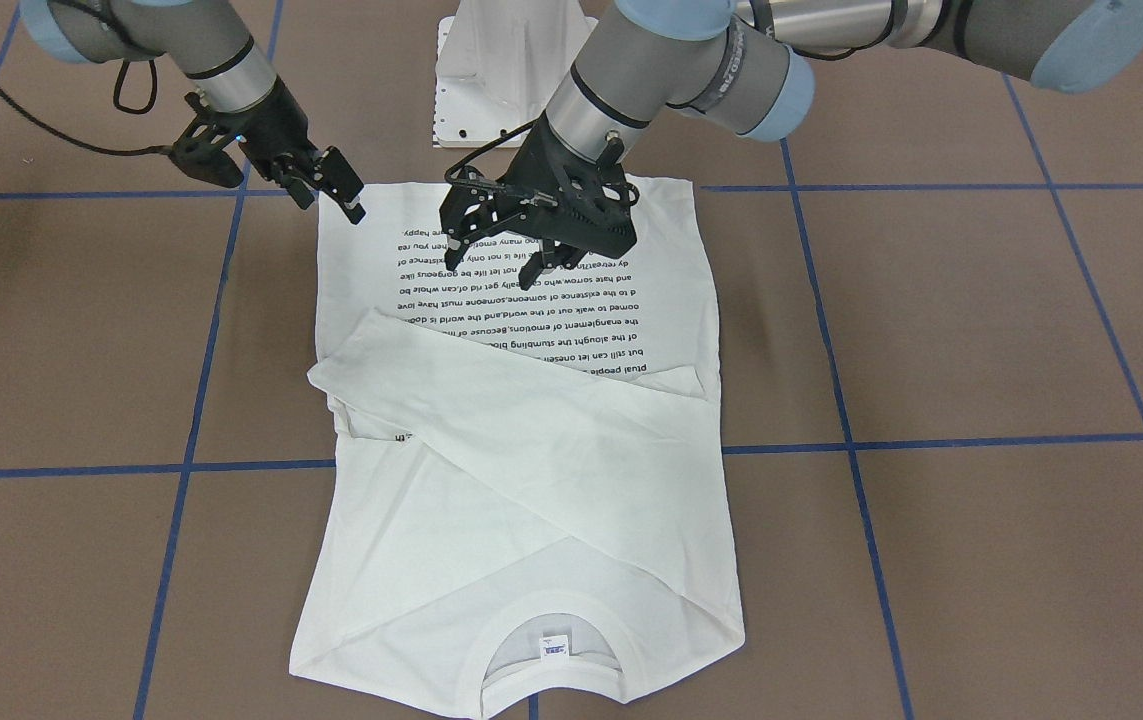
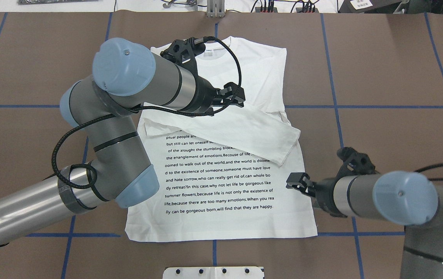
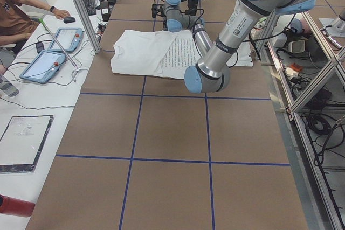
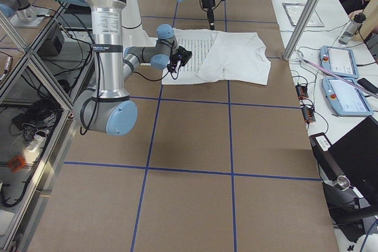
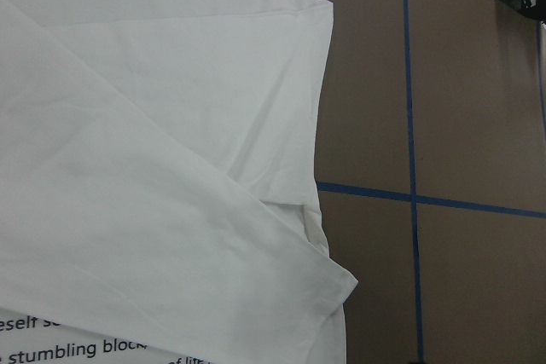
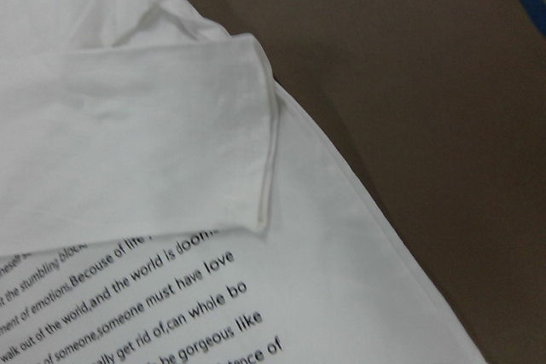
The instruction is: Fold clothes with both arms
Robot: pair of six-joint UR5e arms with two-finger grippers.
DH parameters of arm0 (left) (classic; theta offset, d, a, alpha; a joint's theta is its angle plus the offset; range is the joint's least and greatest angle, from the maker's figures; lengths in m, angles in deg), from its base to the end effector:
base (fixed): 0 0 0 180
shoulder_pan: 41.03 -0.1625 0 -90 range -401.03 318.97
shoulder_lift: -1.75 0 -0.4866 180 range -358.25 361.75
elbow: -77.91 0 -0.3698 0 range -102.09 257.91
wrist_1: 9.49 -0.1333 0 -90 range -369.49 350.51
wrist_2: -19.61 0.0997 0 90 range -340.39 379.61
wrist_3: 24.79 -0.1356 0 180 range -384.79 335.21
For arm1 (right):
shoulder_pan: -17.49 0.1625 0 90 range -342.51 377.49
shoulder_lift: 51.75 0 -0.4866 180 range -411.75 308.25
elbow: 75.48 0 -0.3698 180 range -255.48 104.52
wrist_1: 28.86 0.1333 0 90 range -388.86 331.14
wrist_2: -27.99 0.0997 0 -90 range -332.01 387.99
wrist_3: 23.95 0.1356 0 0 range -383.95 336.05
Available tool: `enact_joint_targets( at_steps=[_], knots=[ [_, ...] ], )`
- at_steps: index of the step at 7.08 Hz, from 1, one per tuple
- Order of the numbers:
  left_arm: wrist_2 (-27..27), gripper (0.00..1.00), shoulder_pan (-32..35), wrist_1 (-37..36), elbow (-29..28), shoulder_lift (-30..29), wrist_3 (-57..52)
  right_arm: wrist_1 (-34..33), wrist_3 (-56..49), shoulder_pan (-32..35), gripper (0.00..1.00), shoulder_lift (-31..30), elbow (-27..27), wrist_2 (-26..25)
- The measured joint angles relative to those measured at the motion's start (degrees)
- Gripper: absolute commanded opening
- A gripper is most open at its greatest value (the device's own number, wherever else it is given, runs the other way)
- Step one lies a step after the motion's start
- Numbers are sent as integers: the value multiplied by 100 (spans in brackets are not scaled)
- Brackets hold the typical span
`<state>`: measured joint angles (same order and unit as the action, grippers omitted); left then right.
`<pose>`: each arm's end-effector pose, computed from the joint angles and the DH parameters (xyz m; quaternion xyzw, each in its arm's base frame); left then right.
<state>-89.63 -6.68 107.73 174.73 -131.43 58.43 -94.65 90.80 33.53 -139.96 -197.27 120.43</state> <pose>0.5424 -0.4781 0.1651 0.0939 0.6219 -0.0823 0.7731 -0.4367 -0.2582 0.4322 -0.0553 -0.4803 0.2954 0.8240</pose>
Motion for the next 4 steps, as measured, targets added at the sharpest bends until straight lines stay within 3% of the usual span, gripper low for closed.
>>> enact_joint_targets(
  at_steps=[1,2,4],
  knots=[
    [19,87,6,-10,112,67,7,-185,478,-531,88,-119,-72,-596],
    [58,87,7,-13,184,102,20,-263,712,-808,88,-322,-97,-870],
    [139,87,5,-15,299,152,29,-299,850,-997,85,-587,-87,-999]
  ],
)
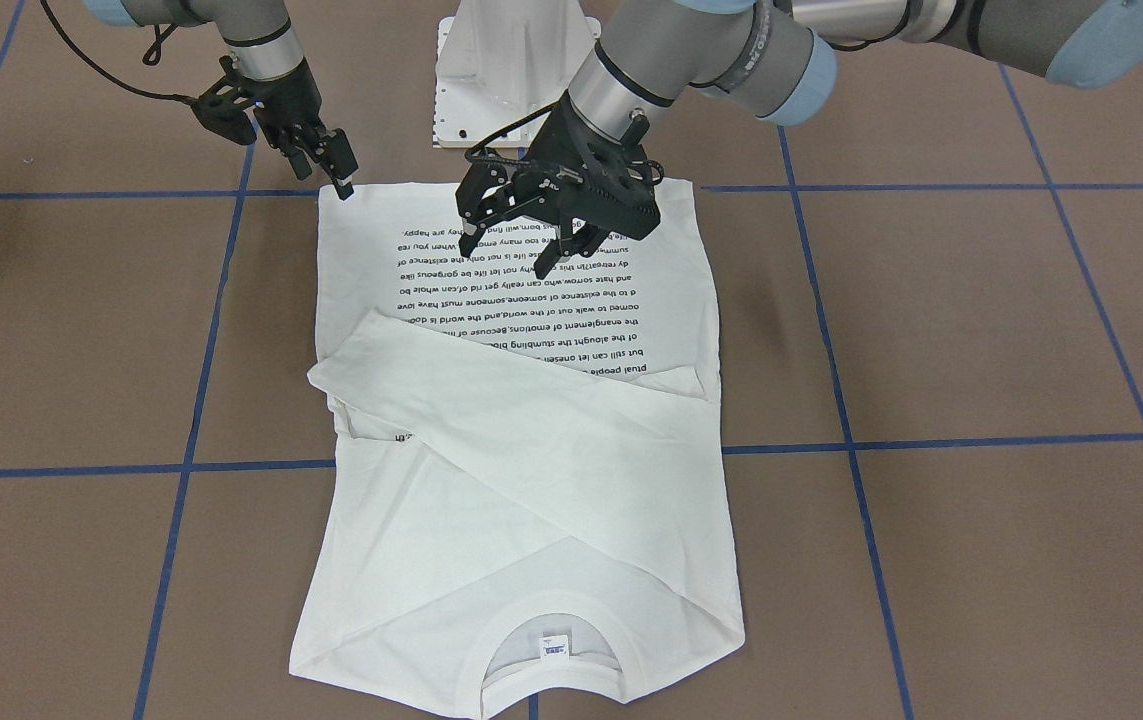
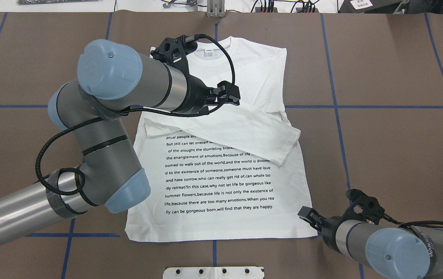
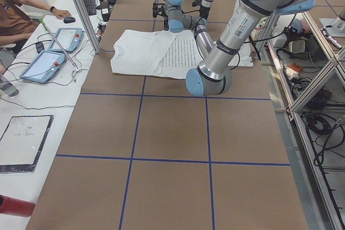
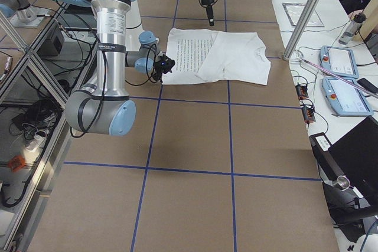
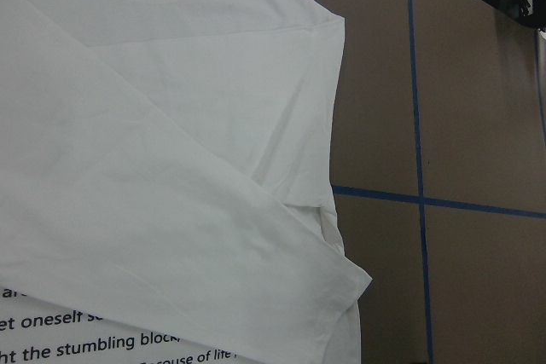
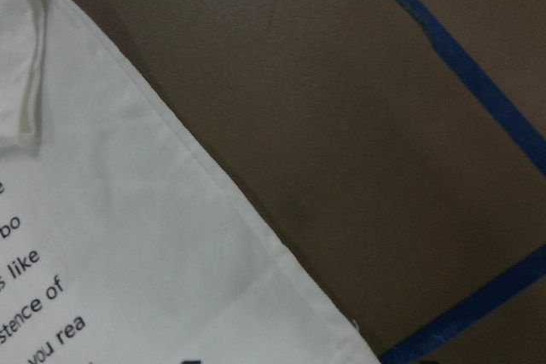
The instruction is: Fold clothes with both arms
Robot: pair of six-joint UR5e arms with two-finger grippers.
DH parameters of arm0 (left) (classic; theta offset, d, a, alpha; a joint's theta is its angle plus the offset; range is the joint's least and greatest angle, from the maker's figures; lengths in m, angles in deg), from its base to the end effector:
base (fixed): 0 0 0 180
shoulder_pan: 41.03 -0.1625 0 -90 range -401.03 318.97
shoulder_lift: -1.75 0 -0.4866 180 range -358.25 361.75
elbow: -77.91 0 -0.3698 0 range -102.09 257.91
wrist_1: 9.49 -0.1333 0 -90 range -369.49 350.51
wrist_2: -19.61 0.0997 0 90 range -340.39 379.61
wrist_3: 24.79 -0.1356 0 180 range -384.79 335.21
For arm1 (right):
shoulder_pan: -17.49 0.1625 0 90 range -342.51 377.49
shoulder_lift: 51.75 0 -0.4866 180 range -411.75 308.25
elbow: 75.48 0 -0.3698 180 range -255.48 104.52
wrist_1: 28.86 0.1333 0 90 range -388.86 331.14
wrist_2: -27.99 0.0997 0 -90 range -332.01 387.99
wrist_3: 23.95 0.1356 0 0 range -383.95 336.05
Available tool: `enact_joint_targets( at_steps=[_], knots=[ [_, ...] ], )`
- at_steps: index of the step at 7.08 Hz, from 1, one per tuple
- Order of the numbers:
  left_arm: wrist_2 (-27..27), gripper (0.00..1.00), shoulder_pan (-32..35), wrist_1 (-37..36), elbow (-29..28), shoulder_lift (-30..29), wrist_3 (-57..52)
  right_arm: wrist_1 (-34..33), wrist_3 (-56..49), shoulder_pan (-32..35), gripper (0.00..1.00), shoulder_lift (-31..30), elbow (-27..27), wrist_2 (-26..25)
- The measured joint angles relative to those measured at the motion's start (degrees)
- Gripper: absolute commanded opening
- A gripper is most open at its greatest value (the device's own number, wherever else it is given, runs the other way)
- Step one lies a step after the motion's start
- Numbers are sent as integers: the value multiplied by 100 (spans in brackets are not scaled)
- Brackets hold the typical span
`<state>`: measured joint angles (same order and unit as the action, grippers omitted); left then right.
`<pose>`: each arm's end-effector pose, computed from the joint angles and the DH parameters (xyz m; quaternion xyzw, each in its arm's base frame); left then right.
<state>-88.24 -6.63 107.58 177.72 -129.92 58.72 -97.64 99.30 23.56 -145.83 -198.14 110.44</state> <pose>0.5258 -0.4712 0.1646 0.1059 0.6279 -0.0891 0.7659 -0.4386 -0.1986 0.4816 -0.0407 -0.4224 0.3306 0.8430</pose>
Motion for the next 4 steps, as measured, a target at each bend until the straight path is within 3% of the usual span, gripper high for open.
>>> enact_joint_targets(
  at_steps=[4],
  knots=[
    [20,87,-1,0,317,202,8,19,15,-117,76,33,137,12]
  ],
)
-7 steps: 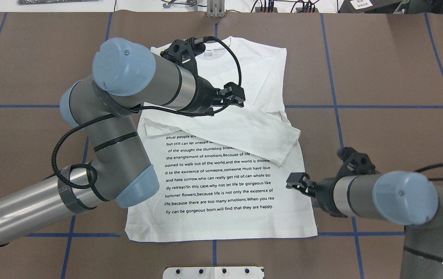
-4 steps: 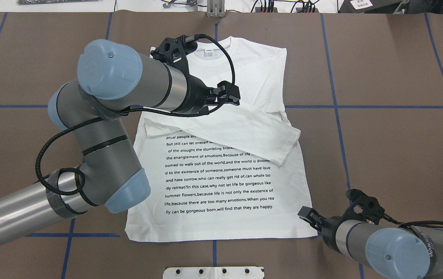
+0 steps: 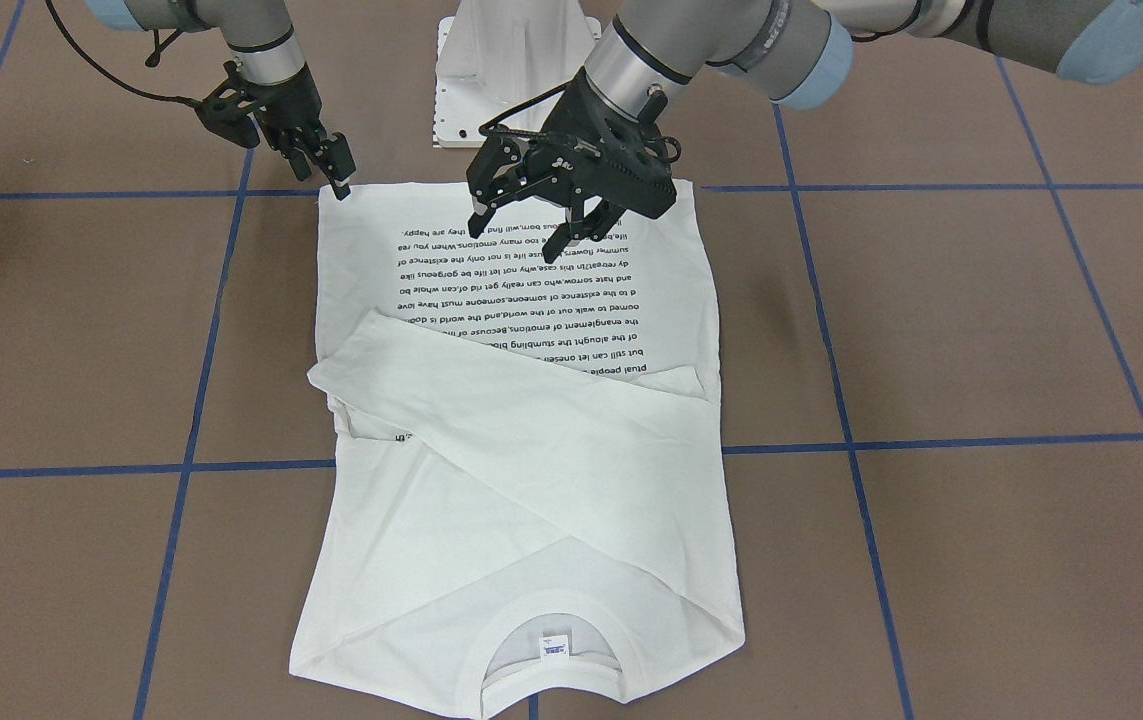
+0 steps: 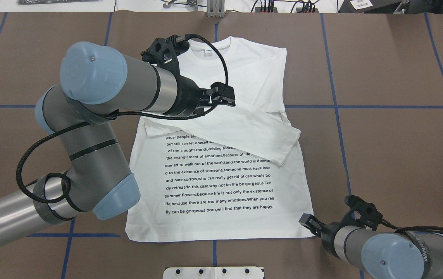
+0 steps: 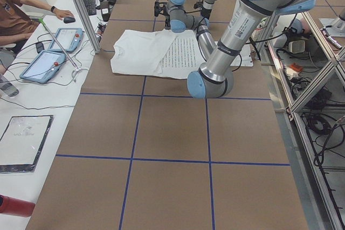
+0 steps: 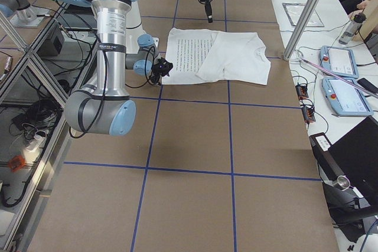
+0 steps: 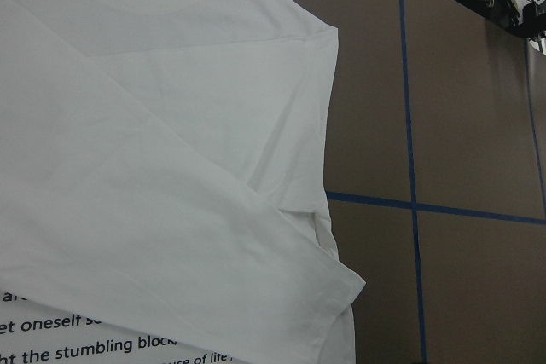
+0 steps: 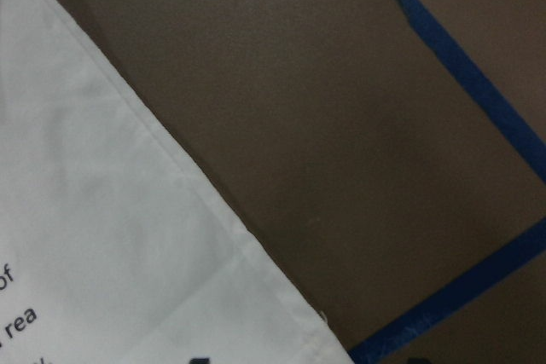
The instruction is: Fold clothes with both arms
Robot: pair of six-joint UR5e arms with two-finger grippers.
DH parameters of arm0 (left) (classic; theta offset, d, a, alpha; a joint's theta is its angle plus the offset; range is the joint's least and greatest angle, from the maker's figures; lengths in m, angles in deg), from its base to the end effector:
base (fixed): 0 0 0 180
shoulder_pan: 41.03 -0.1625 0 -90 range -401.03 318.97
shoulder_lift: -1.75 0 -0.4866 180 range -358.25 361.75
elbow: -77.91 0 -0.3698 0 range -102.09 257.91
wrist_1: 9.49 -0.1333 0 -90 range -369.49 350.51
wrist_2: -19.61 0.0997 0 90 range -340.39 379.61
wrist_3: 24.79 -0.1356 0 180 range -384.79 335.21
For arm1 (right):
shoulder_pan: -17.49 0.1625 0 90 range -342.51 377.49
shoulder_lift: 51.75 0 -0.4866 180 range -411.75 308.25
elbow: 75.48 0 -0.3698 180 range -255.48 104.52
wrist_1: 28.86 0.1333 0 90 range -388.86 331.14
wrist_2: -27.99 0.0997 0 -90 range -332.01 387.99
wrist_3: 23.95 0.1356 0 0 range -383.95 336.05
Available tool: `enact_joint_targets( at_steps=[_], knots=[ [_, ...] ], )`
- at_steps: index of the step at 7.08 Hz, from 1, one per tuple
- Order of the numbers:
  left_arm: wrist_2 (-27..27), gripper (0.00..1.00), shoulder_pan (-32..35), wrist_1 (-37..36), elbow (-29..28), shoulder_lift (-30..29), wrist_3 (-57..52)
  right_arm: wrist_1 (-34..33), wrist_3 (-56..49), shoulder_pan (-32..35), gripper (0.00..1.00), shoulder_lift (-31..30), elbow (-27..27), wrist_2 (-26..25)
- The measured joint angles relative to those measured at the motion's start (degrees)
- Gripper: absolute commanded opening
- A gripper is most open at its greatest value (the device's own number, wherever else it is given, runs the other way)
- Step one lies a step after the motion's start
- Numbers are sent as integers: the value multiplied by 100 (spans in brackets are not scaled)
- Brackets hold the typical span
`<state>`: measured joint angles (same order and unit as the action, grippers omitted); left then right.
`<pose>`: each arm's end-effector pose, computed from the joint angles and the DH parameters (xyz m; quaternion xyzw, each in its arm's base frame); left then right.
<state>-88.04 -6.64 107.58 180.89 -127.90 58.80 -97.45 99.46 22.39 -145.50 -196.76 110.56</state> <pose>0.5090 -0.4601 0.1683 0.1103 0.6345 -0.0880 0.7599 -0.4484 -0.1898 0.4903 -0.0446 -0.4151 0.3234 0.8492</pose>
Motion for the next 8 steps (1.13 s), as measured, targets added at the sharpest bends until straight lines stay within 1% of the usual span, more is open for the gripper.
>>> enact_joint_targets(
  at_steps=[1,2,3,4,5,6,7,8],
  knots=[
    [8,87,3,0,14,17,-2,-6,-3,-21,73,18,13,-2],
    [17,87,6,0,17,24,-5,-18,-7,-58,68,41,39,-5],
    [21,87,6,0,19,26,-8,-26,-9,-90,62,69,62,-12],
    [26,87,7,2,31,54,-10,-30,-9,-111,53,85,84,-18],
    [30,87,7,6,67,127,-20,-31,-14,-122,48,89,108,-20],
    [32,87,7,8,131,216,-39,-34,-26,-121,48,90,130,-21],
    [35,87,7,8,177,274,-55,-37,-41,-117,41,88,144,-22],
    [37,87,7,11,196,309,-64,-39,-54,-114,1,88,150,-22]
  ],
)
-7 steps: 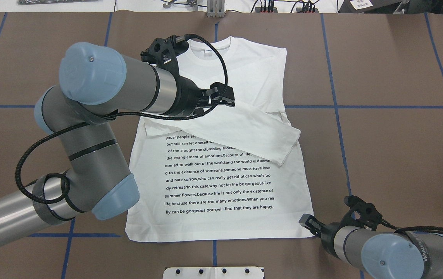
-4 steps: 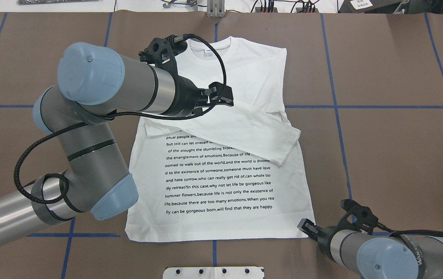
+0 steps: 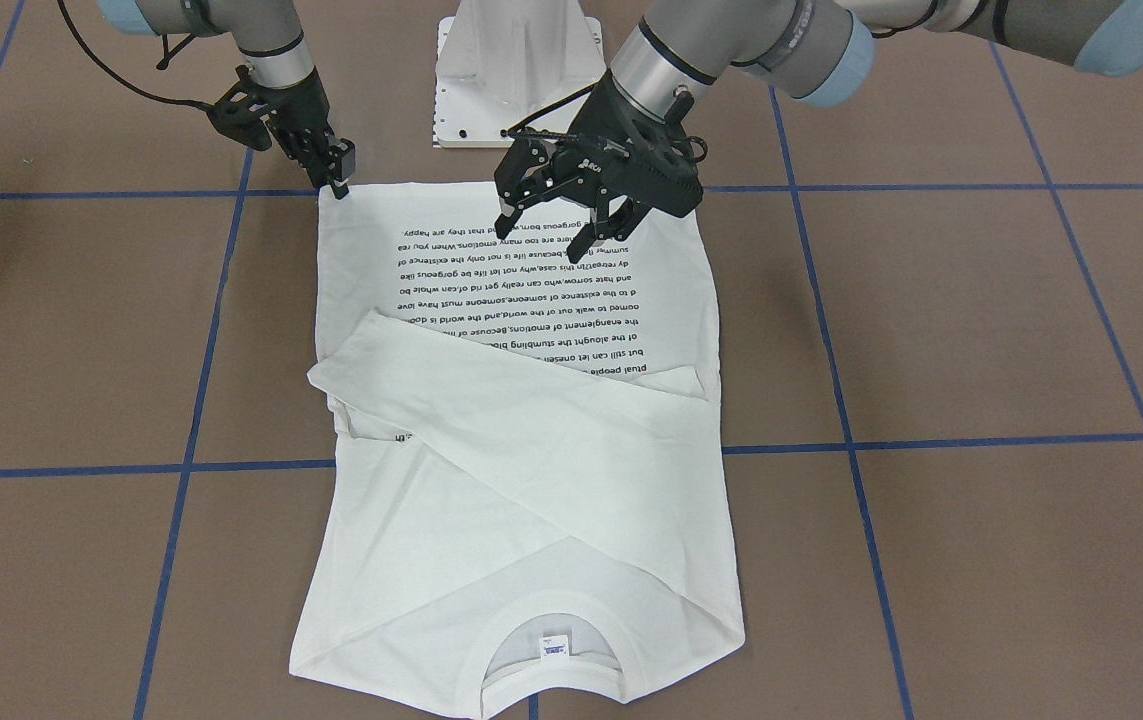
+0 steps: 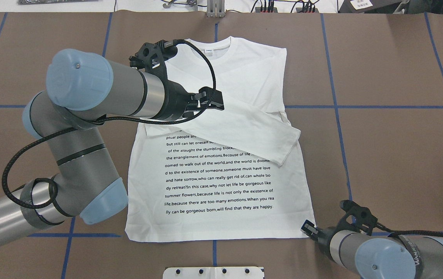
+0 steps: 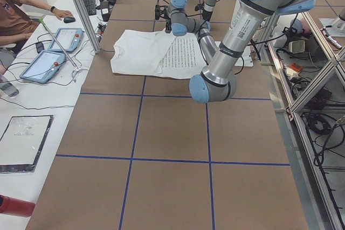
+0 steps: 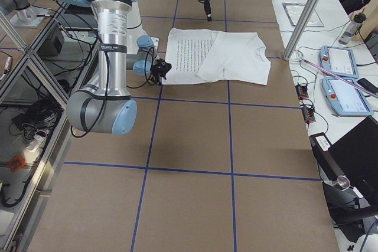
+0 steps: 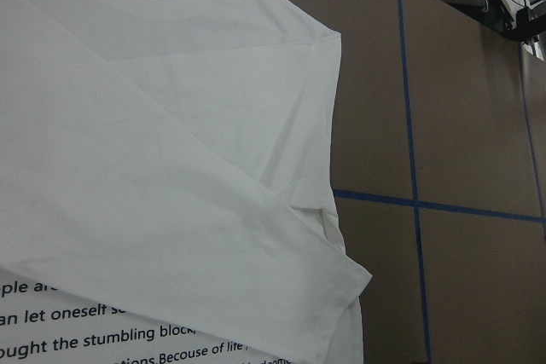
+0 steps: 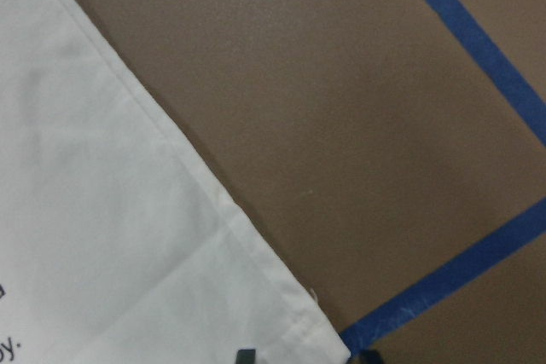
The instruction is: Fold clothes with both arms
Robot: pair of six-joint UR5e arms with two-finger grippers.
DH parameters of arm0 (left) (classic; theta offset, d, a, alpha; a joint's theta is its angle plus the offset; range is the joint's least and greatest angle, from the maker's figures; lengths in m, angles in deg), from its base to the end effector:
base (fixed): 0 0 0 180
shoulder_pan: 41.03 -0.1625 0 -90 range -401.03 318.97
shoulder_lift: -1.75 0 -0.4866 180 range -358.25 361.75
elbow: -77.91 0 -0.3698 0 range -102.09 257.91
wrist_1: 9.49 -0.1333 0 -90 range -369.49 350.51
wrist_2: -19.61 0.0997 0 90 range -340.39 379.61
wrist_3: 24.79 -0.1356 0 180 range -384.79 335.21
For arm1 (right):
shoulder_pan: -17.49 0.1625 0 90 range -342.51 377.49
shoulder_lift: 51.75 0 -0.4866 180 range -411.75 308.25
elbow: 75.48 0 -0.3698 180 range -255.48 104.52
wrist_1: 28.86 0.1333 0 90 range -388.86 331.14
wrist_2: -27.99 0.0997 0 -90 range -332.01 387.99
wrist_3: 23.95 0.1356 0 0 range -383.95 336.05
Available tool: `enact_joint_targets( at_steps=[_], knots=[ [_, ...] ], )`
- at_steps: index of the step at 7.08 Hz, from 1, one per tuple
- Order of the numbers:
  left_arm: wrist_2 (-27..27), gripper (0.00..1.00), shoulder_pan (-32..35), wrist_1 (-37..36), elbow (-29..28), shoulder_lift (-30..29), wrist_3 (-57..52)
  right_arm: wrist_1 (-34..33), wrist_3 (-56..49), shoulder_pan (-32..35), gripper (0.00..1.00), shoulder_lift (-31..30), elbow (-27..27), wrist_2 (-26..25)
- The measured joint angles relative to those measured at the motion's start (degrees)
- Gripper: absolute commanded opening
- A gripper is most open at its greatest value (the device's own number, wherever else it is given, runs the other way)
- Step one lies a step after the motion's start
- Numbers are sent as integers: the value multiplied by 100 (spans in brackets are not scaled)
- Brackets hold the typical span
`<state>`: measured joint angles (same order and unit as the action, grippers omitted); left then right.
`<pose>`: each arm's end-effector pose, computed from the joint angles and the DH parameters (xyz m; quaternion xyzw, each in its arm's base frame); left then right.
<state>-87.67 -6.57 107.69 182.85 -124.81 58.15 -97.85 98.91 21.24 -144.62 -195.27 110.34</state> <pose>0.4970 -0.4539 0.1916 0.1135 0.6272 -0.0886 0.7654 -0.4610 -0.1819 0.4971 -0.0428 -0.4076 0.3121 0.8571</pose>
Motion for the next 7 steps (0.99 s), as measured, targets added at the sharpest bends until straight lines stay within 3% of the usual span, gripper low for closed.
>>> enact_joint_targets(
  at_steps=[4,7],
  knots=[
    [-9,86,4,-40,22,98,4,-1,-16,40,0,-10,-63,-8],
    [71,83,-309,-1203,972,1166,245,-1,-17,85,0,-10,-210,-9]
  ],
)
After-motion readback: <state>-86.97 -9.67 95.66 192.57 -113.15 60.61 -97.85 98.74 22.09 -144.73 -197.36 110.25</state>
